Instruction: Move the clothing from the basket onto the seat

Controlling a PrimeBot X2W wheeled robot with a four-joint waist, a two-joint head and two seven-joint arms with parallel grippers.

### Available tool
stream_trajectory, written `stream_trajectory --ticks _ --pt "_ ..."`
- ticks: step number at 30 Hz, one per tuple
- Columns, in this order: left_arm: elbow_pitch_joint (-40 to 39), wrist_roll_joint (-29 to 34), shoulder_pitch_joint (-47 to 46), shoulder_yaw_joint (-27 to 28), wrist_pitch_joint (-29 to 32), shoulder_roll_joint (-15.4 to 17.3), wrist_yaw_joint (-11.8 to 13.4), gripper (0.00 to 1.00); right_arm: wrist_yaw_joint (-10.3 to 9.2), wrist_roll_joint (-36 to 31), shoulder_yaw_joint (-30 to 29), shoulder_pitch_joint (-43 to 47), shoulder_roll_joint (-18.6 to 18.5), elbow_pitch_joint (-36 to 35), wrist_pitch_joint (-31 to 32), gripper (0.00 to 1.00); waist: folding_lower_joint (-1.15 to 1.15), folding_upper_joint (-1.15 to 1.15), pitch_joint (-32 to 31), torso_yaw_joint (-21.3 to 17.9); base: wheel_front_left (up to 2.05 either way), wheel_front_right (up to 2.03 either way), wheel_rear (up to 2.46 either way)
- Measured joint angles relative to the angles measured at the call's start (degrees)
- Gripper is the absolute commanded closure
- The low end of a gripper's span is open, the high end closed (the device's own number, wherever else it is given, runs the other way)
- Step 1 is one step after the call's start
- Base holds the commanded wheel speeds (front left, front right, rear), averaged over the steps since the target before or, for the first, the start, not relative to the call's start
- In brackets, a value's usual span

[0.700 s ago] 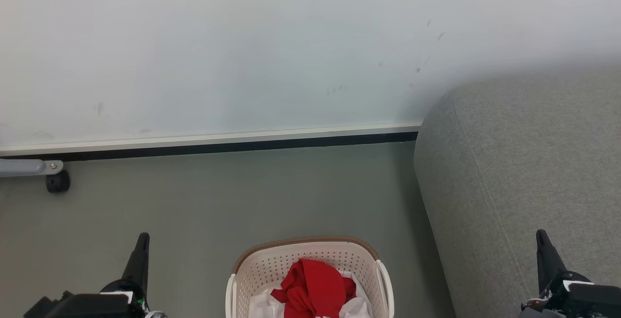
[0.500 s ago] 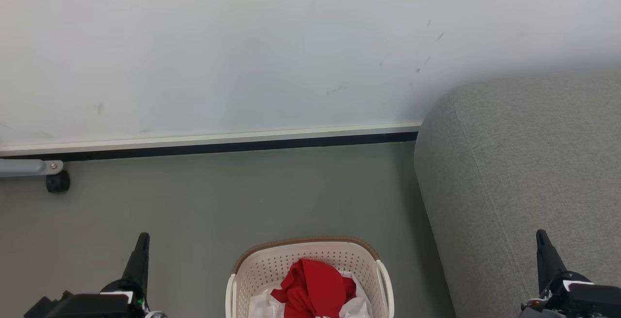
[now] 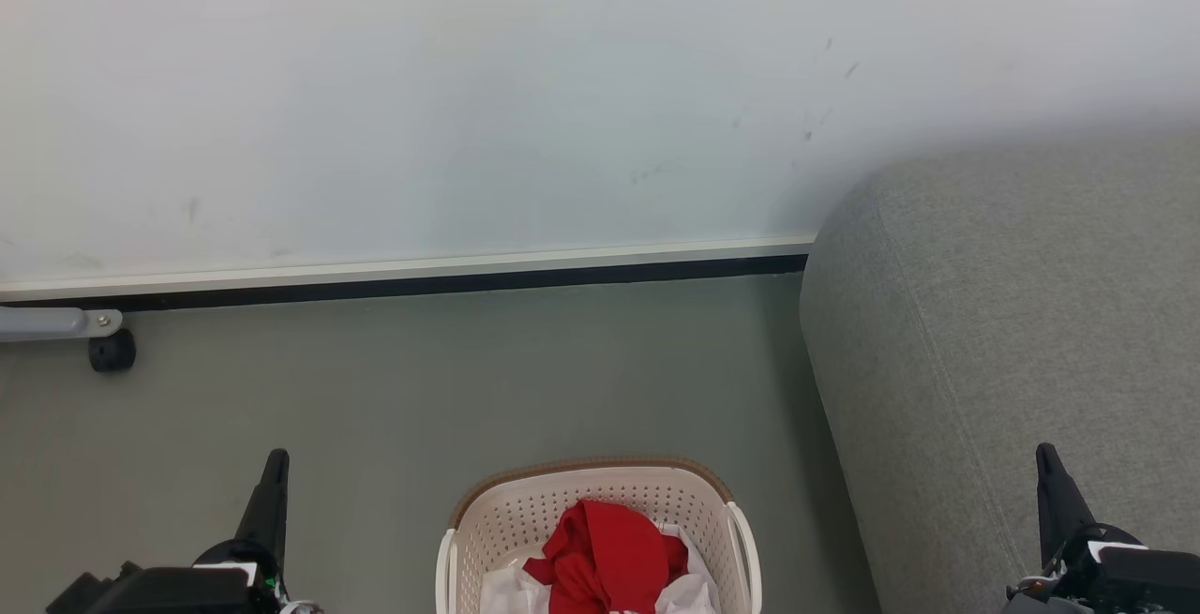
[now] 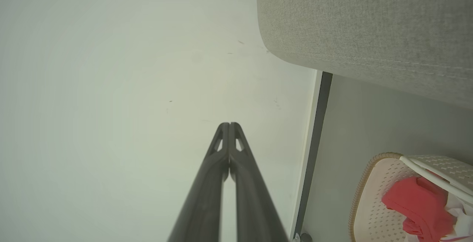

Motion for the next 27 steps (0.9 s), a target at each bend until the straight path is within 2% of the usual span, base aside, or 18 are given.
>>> stream_trajectory --ticks 9,10,13,14,15,27 --pt "0.0 0.0 0.0 0.0 0.0 0.0 0.0 1.0 0.0 0.0 0.0 0.0 0.0 0.0 0.0 1.0 0.0 0.0 0.0 0.0 0.0 0.0 0.0" --pt "0.0 0.0 0.0 0.0 0.0 0.0 0.0 0.0 0.0 0.0 0.0 0.0 0.0 0.0 0.0 0.0 0.0 0.0 0.0 0.0 0.0 0.0 0.0" --pt "1.27 0.0 0.8 -0.14 -0.01 -0.2 0.04 0.0 -0.04 -0.03 0.18 0.7 0.26 1.25 0.0 0.0 0.0 0.0 0.0 0.0 0.0 0.0 0.0" --pt "1.85 0.0 1.38 -0.2 -0.01 -0.34 0.04 1.0 -0.11 -0.03 0.25 1.26 0.46 1.89 0.0 1.0 0.0 0.0 0.0 0.0 0.0 0.0 0.0" --pt "2.53 0.0 1.94 -0.24 -0.01 -0.48 0.04 0.0 -0.12 -0.03 0.3 1.83 0.67 2.55 0.0 0.0 0.0 0.0 0.0 0.0 0.0 0.0 0.0" --pt "2.55 1.89 2.93 -2.55 -2.14 -0.65 0.52 0.0 -0.35 -0.77 2.03 2.87 0.97 2.52 -2.12 0.0 0.0 0.0 -0.07 0.0 0.0 0.0 0.0"
